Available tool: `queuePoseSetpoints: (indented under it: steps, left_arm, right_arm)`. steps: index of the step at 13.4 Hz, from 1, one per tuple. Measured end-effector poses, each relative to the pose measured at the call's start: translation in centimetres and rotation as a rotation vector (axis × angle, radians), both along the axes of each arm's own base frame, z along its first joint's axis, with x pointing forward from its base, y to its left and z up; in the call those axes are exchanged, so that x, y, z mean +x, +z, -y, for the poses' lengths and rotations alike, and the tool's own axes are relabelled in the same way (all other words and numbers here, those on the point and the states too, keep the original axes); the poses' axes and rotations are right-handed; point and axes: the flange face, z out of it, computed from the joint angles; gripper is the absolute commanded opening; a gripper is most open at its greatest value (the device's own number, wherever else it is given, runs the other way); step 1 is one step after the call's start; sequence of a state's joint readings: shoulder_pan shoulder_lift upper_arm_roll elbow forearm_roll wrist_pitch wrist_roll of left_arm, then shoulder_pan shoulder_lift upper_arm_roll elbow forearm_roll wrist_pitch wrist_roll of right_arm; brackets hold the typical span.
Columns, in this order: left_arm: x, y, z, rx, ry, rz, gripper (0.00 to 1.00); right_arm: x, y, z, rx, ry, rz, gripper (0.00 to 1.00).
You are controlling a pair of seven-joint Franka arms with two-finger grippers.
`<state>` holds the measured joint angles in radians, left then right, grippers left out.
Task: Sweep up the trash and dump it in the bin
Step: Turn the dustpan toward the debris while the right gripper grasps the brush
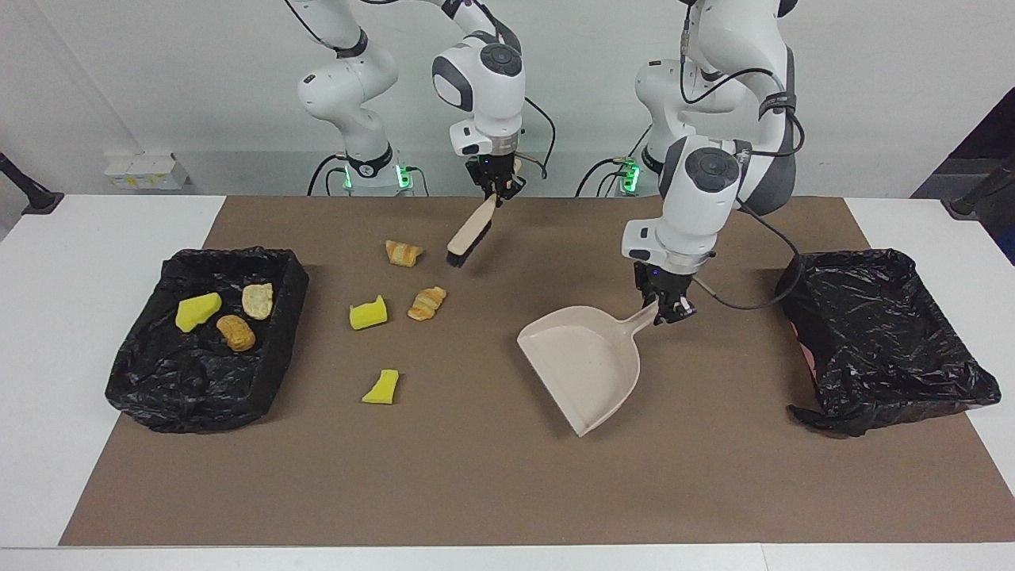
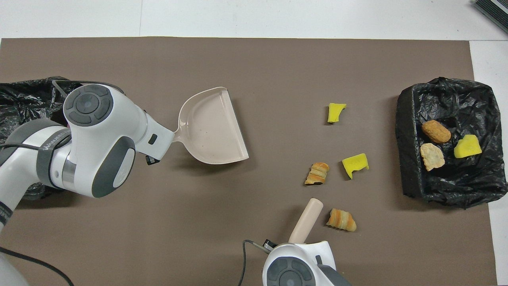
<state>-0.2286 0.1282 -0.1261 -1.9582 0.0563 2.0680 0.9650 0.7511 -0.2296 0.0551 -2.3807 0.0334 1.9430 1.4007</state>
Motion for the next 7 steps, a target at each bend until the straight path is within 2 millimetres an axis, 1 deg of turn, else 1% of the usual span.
queuePoseSetpoints:
  steps: [2, 4, 5, 7]
  left_arm:
    - [-1.7, -0.9, 0.8, 0.007, -0.033, -0.015, 0.0]
    - [-3.6, -1.7, 2.0, 0.015, -0.047, -0.025, 0.0]
    - [-4.3, -2.2, 2.6, 0.016, -0.043, -0.025, 0.0]
    - [-5.3, -2.9, 4.6, 0.008, -0.031, -0.005, 0.0]
  right_arm:
    - [1.1, -0.3, 2.1, -0.047, -0.117, -0.027, 0.0]
    - [2.2, -0.9, 4.9, -0.107, -0.207, -0.082, 0.0]
    - [2.3, -1.1, 6.1, -0.14, -0.235, -0.117, 0.0]
    - [2.5, -1.6, 7.8, -0.173, -0.292, -0.147, 0.0]
